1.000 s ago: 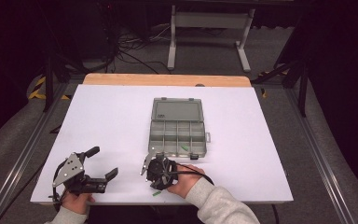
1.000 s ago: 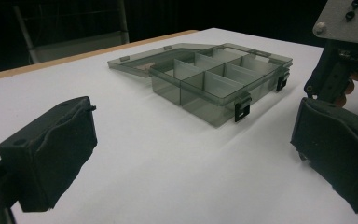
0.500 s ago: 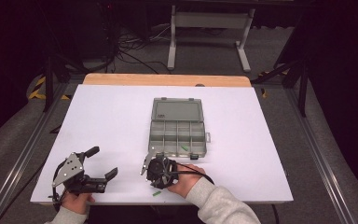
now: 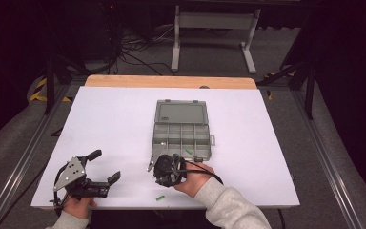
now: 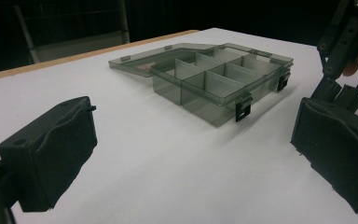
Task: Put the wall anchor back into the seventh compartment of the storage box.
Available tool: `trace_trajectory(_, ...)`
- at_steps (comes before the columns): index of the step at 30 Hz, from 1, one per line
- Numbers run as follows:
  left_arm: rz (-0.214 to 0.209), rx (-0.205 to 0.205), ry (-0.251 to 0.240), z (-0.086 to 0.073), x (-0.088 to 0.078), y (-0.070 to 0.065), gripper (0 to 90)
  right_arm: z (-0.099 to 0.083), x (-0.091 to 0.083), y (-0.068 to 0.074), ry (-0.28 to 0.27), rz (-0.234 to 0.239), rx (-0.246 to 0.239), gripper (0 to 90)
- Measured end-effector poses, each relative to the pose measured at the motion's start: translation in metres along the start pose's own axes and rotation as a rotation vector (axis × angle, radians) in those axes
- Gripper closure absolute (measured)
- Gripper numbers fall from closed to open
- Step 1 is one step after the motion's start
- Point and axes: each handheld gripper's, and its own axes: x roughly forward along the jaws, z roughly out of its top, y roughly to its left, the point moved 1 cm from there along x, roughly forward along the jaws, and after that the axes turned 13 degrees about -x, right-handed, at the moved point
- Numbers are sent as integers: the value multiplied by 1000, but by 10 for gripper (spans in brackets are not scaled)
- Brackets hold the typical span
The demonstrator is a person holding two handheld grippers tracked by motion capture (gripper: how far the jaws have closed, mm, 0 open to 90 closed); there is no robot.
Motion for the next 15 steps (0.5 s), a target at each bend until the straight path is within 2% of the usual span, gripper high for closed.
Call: trace_trajectory(15, 1, -6, -3, 0, 0, 0, 5, -5, -23, -12, -26, -47, 29, 834)
